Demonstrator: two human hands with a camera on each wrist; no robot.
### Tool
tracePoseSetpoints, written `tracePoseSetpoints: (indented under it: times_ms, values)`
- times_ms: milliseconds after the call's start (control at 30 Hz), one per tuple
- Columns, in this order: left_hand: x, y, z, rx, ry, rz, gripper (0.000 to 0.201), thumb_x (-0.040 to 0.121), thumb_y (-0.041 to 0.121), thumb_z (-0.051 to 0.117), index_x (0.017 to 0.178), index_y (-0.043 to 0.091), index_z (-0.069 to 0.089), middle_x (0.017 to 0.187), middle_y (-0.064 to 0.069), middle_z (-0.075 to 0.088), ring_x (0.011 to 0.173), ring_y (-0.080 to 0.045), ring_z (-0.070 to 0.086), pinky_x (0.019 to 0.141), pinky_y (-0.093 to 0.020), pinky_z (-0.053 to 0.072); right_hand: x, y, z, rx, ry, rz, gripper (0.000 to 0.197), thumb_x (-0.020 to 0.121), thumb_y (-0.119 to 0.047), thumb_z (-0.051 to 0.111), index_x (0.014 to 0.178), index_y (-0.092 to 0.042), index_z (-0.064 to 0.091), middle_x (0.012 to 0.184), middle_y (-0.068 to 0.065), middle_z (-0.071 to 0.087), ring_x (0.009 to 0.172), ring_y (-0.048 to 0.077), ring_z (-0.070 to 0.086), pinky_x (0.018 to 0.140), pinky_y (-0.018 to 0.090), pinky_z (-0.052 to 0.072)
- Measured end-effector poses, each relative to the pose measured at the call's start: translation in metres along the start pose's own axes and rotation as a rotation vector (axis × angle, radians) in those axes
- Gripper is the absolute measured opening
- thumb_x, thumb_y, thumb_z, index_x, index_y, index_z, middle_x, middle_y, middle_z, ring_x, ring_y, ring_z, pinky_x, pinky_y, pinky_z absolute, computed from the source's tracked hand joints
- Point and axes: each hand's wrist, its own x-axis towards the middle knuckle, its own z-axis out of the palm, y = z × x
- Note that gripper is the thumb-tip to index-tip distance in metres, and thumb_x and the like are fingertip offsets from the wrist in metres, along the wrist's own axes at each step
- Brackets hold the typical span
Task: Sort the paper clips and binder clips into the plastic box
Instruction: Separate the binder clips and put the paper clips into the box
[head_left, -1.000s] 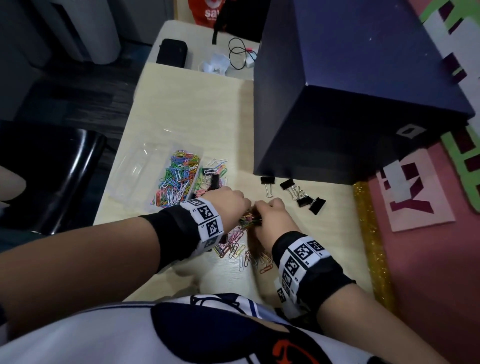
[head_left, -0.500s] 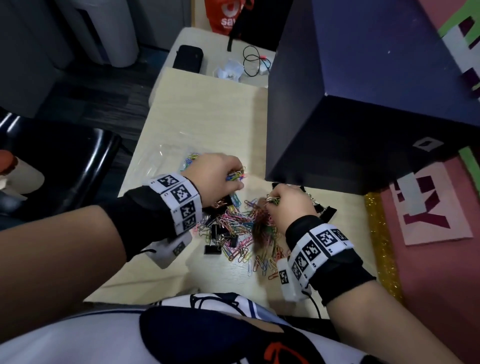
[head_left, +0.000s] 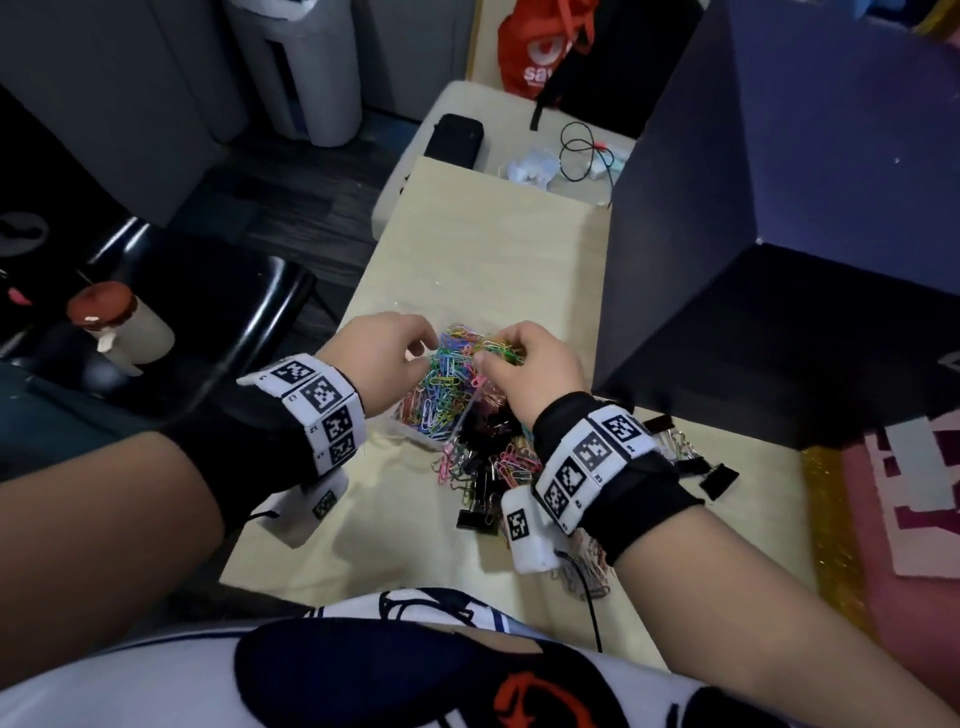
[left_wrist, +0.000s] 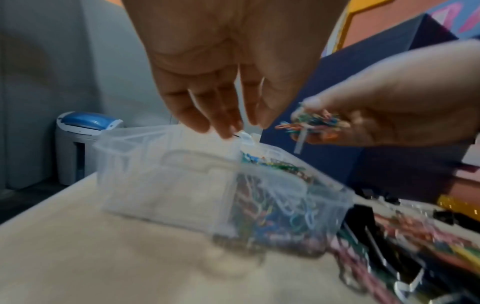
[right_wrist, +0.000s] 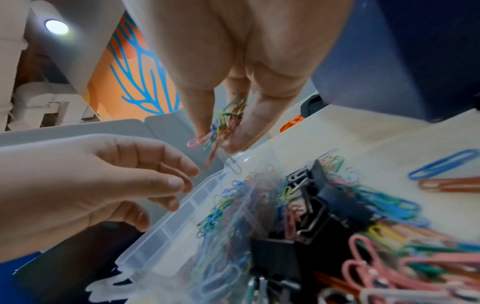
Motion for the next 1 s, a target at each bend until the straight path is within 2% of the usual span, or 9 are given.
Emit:
tracePoseSetpoints:
  times_ms: [100,200,333,400,467,567,733,867,1000]
  values:
    - [-0.001,-0.008,0.007,0.103,-0.067,-0.052,0.037,0.088,0.031,0.059,0.124,0.023,0.052,0.113,0.000,0.059,0.095,-0.018,0.060,0.085,-0.031,0.047,0.006,-0.009,0.009,0.072,-0.064,0.030,0.039,0.092,-0.037,0.057,0.127,-0.020,0.053,0.118,-0.002,0.063,0.106,0.018,0.061,0.096,0.030,0.045]
    - [0.001,-0.010,0.016,0.135,-0.142,-0.075,0.039,0.091,0.026,0.055,0.129,0.021,0.048,0.111,-0.001,0.064,0.098,-0.022,0.061,0.084,-0.033,0.048,0.008,-0.008,0.006,0.025,-0.105,0.018,0.037,0.097,-0.031,0.048,0.132,-0.021,0.047,0.129,0.000,0.058,0.114,0.020,0.058,0.100,0.030,0.042]
    - [0.008,-0.011,0.021,0.145,-0.118,-0.086,0.035,0.094,0.019,0.052,0.129,0.021,0.050,0.106,-0.002,0.067,0.097,-0.023,0.061,0.082,-0.035,0.050,0.005,0.010,-0.005,-0.153,-0.066,-0.007,0.024,0.096,-0.023,0.045,0.117,-0.023,0.057,0.123,0.001,0.058,0.106,0.019,0.058,0.093,0.028,0.042]
    - [0.011,-0.009,0.020,0.153,-0.115,-0.073,0.037,0.093,0.016,0.051,0.130,0.021,0.048,0.112,-0.003,0.065,0.100,-0.024,0.061,0.084,-0.036,0.050,0.002,0.022,-0.011,-0.284,-0.080,0.029,0.021,0.095,-0.018,0.043,0.105,-0.024,0.061,0.114,0.002,0.060,0.099,0.021,0.058,0.087,0.029,0.044]
    - [0.014,-0.005,0.021,0.208,-0.098,-0.012,0.044,0.092,0.015,0.050,0.134,0.024,0.044,0.127,-0.003,0.055,0.110,-0.027,0.055,0.090,-0.040,0.049,-0.002,0.034,-0.017,-0.420,-0.130,0.070,0.025,0.093,-0.014,0.039,0.098,-0.024,0.062,0.111,0.003,0.062,0.097,0.024,0.059,0.084,0.030,0.047]
    - [0.012,0.004,0.027,0.364,-0.097,0.097,0.044,0.094,0.029,0.047,0.138,0.032,0.041,0.148,-0.001,0.032,0.130,-0.028,0.036,0.101,-0.049,0.040,-0.013,0.053,-0.018,-0.509,-0.195,0.081,0.031,0.092,-0.013,0.038,0.109,-0.026,0.061,0.119,0.005,0.055,0.107,0.025,0.056,0.091,0.035,0.048]
    - [0.013,0.011,0.034,0.427,-0.149,0.099,0.043,0.097,0.042,0.039,0.140,0.038,0.036,0.158,0.000,0.012,0.143,-0.029,0.014,0.109,-0.053,0.027,-0.034,0.078,-0.020,-0.565,-0.278,0.038,0.044,0.090,-0.005,0.039,0.125,-0.028,0.053,0.127,0.001,0.045,0.121,0.023,0.040,0.101,0.037,0.040]
    - [0.010,0.021,0.033,0.397,-0.072,0.110,0.045,0.094,0.042,0.045,0.137,0.031,0.041,0.155,-0.006,0.019,0.140,-0.030,0.020,0.107,-0.051,0.029,-0.039,0.087,-0.033,-0.615,-0.223,0.112,0.043,0.086,-0.004,0.041,0.119,-0.030,0.054,0.125,0.001,0.044,0.121,0.023,0.038,0.097,0.036,0.041]
    - [-0.001,0.045,0.039,0.417,-0.005,0.284,0.036,0.089,0.036,0.052,0.123,0.025,0.053,0.135,-0.004,0.042,0.126,-0.030,0.034,0.100,-0.046,0.034,-0.052,0.088,-0.029,-0.533,-0.180,-0.071,0.027,0.093,-0.021,0.048,0.118,-0.027,0.056,0.121,-0.001,0.049,0.117,0.019,0.042,0.098,0.033,0.041]
